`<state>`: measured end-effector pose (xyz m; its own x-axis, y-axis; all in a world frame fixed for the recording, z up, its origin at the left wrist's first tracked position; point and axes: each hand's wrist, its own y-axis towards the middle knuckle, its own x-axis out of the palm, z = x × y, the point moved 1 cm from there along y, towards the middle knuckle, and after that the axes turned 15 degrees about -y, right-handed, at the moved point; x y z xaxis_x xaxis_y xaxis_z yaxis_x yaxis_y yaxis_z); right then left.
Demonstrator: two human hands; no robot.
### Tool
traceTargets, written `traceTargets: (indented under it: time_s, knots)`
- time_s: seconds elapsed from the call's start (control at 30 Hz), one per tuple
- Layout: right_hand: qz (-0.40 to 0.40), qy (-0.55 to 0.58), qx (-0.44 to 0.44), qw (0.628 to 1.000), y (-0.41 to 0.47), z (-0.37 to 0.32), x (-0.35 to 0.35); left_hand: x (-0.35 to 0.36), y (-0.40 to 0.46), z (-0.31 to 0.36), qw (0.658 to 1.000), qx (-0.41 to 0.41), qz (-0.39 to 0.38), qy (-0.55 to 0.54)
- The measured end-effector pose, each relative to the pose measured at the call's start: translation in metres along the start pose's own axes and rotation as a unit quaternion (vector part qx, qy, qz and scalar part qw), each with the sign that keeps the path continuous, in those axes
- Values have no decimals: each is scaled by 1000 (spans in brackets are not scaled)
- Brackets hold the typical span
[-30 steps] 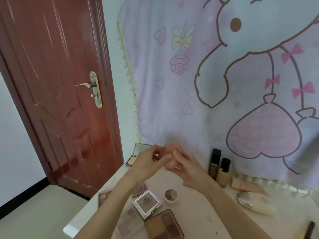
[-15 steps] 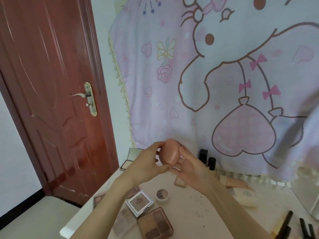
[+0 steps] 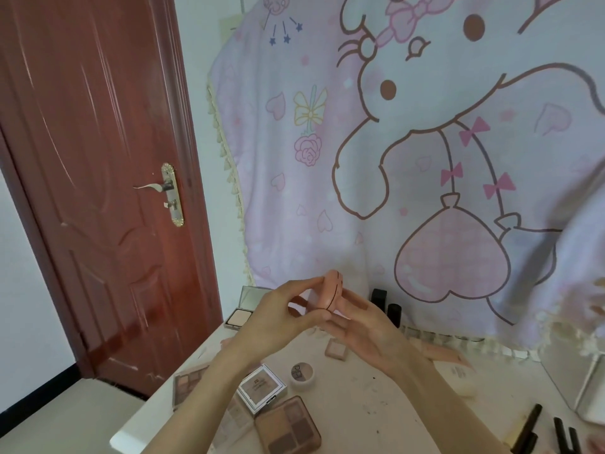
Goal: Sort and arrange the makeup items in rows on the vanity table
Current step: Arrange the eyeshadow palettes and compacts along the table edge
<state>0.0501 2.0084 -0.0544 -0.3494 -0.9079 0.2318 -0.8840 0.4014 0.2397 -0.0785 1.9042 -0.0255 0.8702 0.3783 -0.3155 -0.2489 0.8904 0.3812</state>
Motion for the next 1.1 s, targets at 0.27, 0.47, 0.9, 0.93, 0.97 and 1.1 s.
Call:
traceTargets:
  time_s: [0.27,0.47,0.9,0.93,0.97,1.1]
  knots:
    - [44,-53,19,997,8,-13,21,-12,1,18,996,25,3,90]
    - [82,-18,116,990,12,-10,22,-23,3,23,992,35,-92,77]
    - [62,22,104,992,20,-4,31,-36,14,9,991,24,-82,102]
    - [60,28,103,992,20,-1,30,-37,15,9,991,19,-86,100]
    - [61,38,102,992,21,2,29,-38,16,9,991,14,-90,99]
    - [69,81,101,989,28,16,21,-41,26,1,987,-9,-122,108]
